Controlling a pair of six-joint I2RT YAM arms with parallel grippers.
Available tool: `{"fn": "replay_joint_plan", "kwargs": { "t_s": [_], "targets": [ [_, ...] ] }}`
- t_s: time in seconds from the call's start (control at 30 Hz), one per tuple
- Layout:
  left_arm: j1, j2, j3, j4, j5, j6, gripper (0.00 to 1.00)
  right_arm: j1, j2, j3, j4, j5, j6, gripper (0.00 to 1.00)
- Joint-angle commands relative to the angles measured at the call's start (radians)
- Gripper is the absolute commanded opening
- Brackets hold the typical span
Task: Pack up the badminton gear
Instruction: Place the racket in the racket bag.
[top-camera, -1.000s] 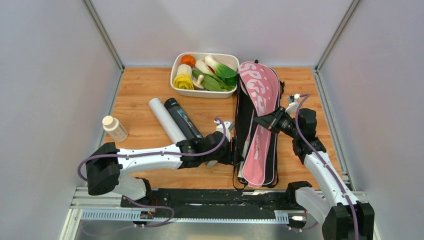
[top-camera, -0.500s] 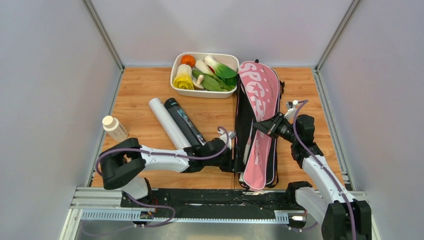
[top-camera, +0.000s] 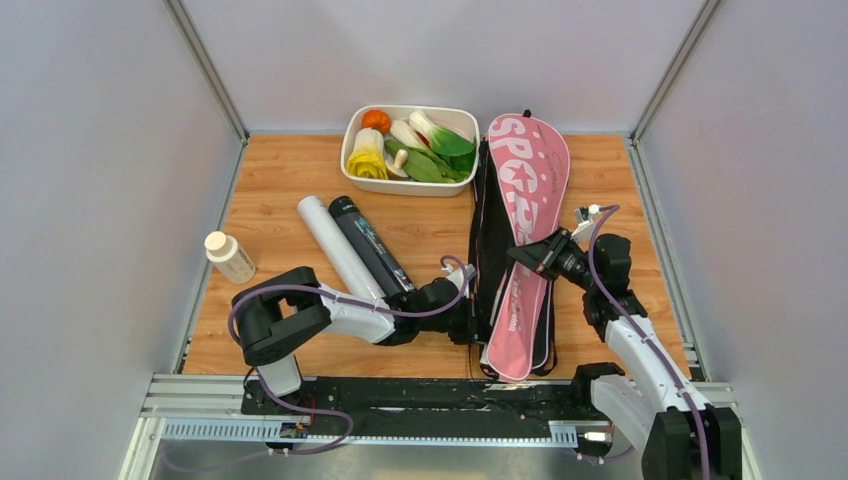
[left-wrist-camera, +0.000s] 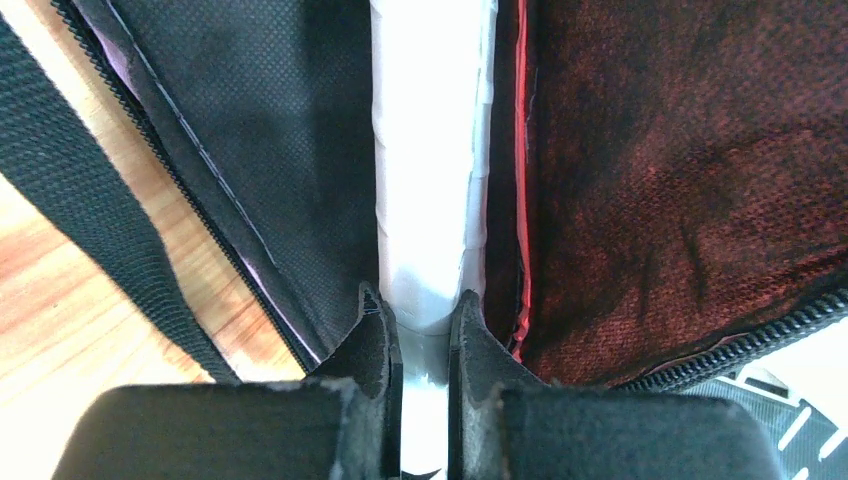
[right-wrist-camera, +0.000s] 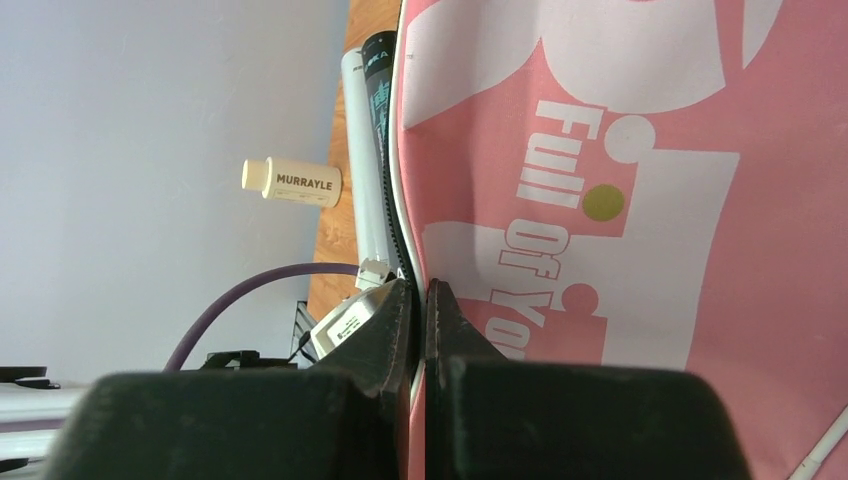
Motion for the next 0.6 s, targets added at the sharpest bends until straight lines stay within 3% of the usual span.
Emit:
{"fn": "replay_joint_plan", "kwargs": {
  "t_s": [0.0,0.3,0.4,0.57],
  "targets": [
    [0.004,-0.025,0.054,0.115,-0.013,0.048,0.0,0.0,-0.045,0.02,0.06,-0.046,0.032,0.0],
    [0.014,-0.004,0.052,0.32,-0.031,0.158,0.0,-0.001,-0.044,0.02,0.025,-0.08,0.033,0.0],
    [0.009,0.073,0.109,0.252,-0.012,0.192,0.0,-0.001,-0.031,0.006,0.06,-0.087,0.066,0.0],
    [-0.011,0.178,0.123,0.283,-0.003,0.161,0.0,0.0,-0.021,0.012,0.063,-0.055,0.076,0.0]
  ]
}}
